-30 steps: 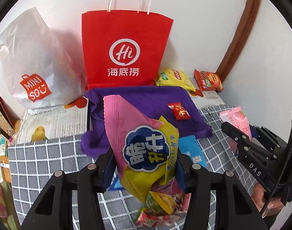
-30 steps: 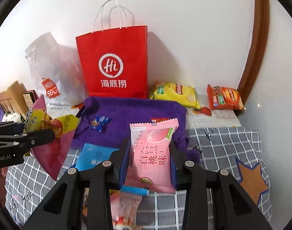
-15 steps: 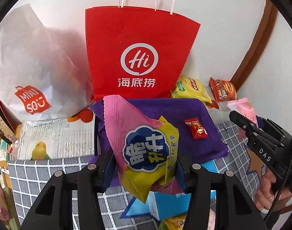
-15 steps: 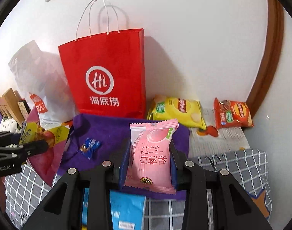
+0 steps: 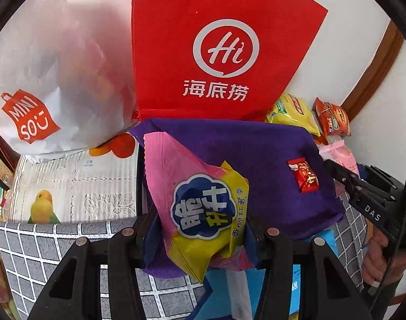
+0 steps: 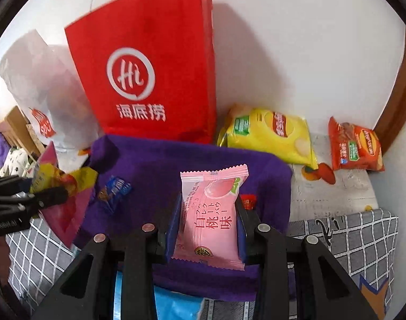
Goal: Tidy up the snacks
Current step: 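Carry the pink peach cake onto the purple towel and release it with the right gripper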
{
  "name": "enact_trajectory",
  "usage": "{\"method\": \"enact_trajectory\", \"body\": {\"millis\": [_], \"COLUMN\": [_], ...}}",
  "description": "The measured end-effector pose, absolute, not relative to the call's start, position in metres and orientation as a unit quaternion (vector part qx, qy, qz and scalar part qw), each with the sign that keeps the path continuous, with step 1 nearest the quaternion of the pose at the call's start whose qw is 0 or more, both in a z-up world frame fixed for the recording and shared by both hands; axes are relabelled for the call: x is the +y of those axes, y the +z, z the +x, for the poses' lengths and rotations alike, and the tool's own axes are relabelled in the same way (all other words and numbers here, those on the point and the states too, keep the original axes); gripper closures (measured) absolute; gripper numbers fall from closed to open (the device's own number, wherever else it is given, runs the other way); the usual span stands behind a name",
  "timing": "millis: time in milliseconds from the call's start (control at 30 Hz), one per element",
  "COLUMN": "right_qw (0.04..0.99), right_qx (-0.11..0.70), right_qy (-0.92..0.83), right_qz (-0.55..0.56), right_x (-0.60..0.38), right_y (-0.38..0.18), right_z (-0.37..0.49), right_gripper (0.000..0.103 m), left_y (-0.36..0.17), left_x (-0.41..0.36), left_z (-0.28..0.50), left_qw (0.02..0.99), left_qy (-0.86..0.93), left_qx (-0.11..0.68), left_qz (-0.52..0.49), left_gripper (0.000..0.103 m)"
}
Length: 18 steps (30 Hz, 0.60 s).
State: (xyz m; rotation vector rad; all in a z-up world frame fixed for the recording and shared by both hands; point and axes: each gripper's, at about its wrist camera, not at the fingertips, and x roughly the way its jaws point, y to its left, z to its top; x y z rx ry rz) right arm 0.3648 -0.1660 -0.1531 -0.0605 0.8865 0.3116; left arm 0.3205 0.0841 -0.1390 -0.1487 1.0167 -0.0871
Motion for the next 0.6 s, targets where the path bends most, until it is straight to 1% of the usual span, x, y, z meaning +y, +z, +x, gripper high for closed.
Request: {"method": "enact_trajectory", "body": {"millis": [233,600], "right_qw": [0.872,0.854], "right_qx": [0.459,0.486], "right_qy": [0.168,0.178], "right_qz": [-0.005,-0.043], "right_x": [-0.176,-0.160], "right_y": [-0.172,-0.191], "right_z": [0.376,0.375], "right_gripper": [0.067,0.067], "left_y": [-0.144,-0.153], "left_x": [0.089,0.090], "left_z": [0.324,0.327], "left_qw": [0.865,0.859], "left_qy": [-0.038,-0.032], "left_qx": [0.495,0.505], "left_qz": [-0.075,-0.076], "left_gripper": [0.053,0.053]}}
